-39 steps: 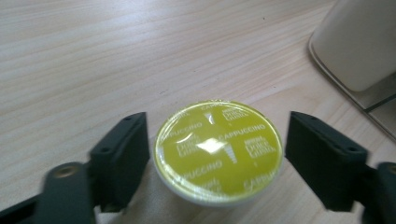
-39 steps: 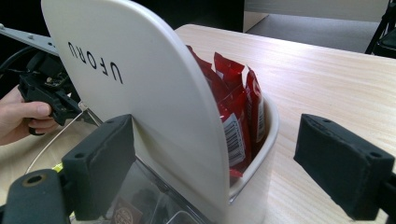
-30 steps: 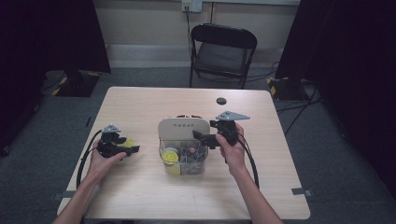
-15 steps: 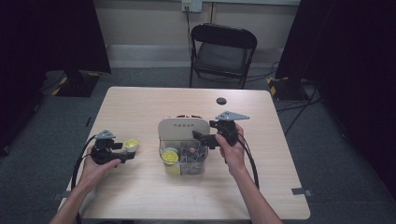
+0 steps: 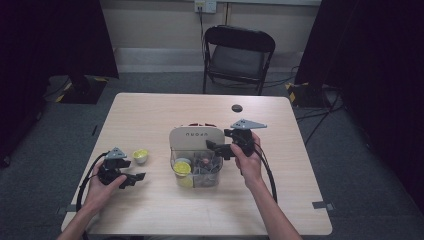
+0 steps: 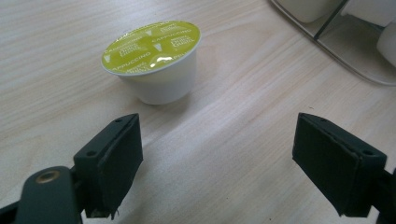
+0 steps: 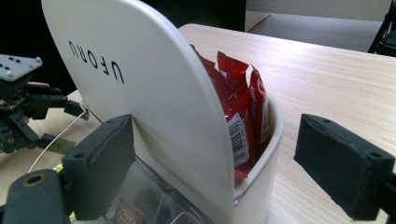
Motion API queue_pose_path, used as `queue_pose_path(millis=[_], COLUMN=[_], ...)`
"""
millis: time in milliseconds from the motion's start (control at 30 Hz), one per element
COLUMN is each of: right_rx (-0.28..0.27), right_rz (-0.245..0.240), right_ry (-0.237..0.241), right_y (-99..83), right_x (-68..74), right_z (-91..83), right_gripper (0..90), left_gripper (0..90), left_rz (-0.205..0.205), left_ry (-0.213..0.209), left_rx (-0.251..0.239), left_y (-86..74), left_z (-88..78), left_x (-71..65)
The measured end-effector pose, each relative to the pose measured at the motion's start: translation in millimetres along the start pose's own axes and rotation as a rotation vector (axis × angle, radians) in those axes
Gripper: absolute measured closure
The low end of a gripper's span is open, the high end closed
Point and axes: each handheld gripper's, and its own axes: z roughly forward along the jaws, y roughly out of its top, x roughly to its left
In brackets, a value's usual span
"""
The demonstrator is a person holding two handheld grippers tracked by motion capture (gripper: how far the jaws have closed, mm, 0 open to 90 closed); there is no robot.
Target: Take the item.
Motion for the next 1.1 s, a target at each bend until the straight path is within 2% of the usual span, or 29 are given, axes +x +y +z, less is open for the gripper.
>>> queue_pose_path(millis=[133, 200, 233, 300, 400, 467, 633, 700, 900, 1100], right_rx=[0.001, 0.0, -0.001, 0.0, 0.001, 0.002, -0.011, -0.01, -0.025, 0.006], right_rz=[0.001, 0.0, 0.003, 0.004, -0.004, -0.008, 0.005, -0.006, -0.018, -0.022], right_ry=[0.005, 0.008, 0.011, 0.017, 0.021, 0.023, 0.031, 0.022, 0.018, 0.045], right_y=[0.0, 0.0, 0.1, 0.2, 1.5, 2.6, 4.9, 6.3, 11.1, 12.5], right_x=[-0.8, -1.3, -1.5, -1.9, -2.0, -1.8, -1.2, 0.0, 1.2, 2.9], right_z=[0.1, 0.5, 1.0, 1.4, 1.4, 1.9, 2.1, 1.4, -5.7, -3.6], right_gripper=[11.4, 11.3, 11.3, 11.3, 11.2, 11.2, 11.3, 11.6, 18.2, 22.3], left_gripper=[16.0, 15.3, 15.3, 15.3, 14.2, 13.9, 13.2, 13.2, 13.2, 13.0], left_rz=[0.03, 0.037, 0.027, 0.042, 0.063, 0.052, 0.056, 0.056, 0.056, 0.057], left_ry=[0.003, 0.019, 0.02, 0.05, 0.064, 0.057, 0.063, 0.063, 0.063, 0.059], left_rx=[0.038, 0.025, 0.019, 0.008, -0.021, -0.052, -0.047, -0.047, -0.047, -0.045], left_y=[-7.7, -10.1, -10.2, -11.2, -15.0, -17.6, -17.4, -17.4, -17.4, -17.3], left_z=[4.9, 6.4, 7.2, 8.6, 10.6, 11.8, 11.8, 11.8, 11.8, 11.8], left_x=[-8.2, -10.4, -11.4, -12.9, -13.6, -13.4, -13.2, -13.1, -13.1, -12.7])
